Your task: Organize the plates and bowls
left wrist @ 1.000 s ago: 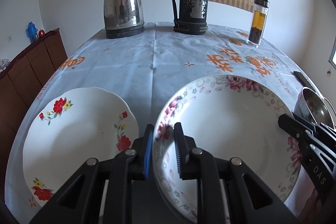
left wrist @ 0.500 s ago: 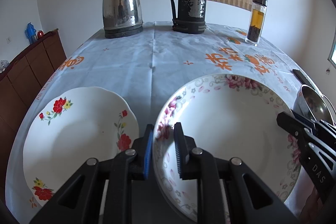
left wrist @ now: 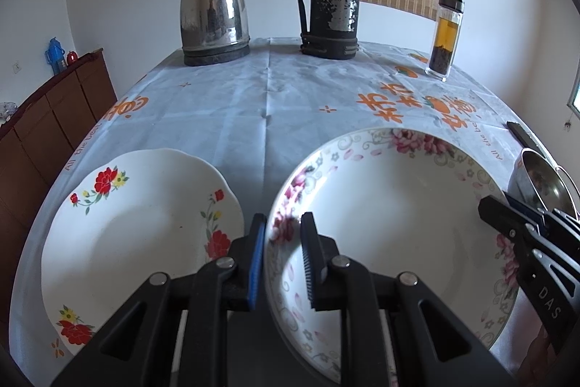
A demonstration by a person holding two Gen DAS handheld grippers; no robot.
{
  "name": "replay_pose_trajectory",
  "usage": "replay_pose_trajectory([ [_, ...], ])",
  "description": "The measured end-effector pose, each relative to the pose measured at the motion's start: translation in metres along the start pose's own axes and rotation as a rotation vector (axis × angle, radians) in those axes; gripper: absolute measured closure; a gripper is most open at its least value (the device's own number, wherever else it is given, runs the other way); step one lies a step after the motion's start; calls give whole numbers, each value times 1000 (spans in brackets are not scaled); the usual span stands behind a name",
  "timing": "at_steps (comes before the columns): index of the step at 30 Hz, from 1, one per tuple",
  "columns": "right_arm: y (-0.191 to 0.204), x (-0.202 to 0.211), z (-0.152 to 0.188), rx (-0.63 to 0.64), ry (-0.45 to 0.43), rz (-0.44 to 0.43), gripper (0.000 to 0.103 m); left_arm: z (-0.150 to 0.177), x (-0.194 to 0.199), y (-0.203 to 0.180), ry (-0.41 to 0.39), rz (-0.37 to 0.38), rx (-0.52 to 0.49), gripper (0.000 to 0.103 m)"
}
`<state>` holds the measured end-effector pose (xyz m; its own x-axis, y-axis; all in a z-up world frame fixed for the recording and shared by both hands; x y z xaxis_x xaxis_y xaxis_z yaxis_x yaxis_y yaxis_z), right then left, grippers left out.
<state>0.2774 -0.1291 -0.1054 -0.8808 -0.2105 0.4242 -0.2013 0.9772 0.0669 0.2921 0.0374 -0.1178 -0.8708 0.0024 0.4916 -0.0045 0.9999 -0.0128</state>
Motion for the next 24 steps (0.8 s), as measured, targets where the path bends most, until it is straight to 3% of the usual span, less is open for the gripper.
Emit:
replay_pose_trajectory([
  [3,0,0,0,0,0,0,86,0,0,0,1,-2,-5,84],
  [5,0,0,0,1,1,1,86,0,1,-2,-3,5,-13,77],
  [9,0,0,0,3,1,2,86,-1,3,-4,-12,4,-22,76],
  [14,1,0,0,3,1,3,86,-3,6,-6,-30,14,-23,59],
  [19,1,0,0,5,1,4,87,-5,8,-5,-37,27,-1,57],
  [24,1,1,0,7,2,3,87,-11,13,-3,-70,23,13,43],
])
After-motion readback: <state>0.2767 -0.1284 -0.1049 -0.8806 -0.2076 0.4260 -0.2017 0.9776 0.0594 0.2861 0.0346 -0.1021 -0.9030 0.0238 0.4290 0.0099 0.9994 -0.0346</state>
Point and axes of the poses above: each gripper's, at about its wrist camera, not at the fingertips, and x roughly against the way its jaws point, y to its left, z to its underside, the point moved 6 cm from there along -x, roughly the way its jaws point, and after that the axes turned 15 degrees about -y, right-handed, at the moved point
